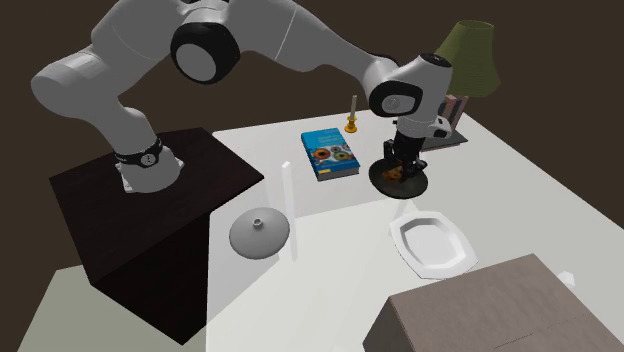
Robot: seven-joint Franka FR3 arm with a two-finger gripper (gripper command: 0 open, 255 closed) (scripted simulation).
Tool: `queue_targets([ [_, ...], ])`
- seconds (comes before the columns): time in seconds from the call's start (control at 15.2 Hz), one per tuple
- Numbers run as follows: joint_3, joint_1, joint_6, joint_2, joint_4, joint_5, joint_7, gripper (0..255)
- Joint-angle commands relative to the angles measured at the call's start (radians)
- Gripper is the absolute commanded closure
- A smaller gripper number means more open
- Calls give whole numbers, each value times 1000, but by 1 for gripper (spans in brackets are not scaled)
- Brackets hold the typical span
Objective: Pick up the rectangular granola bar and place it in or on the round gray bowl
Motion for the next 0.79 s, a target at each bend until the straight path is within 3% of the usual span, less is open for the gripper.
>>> queue_targets([
  [0.0,0,0,0,0,0,0,0,255],
  [0.07,0,0,0,0,0,0,0,0],
  [0.4,0,0,0,0,0,0,0,0],
  [0.73,5,-3,-74,-70,4,6,-2,0],
])
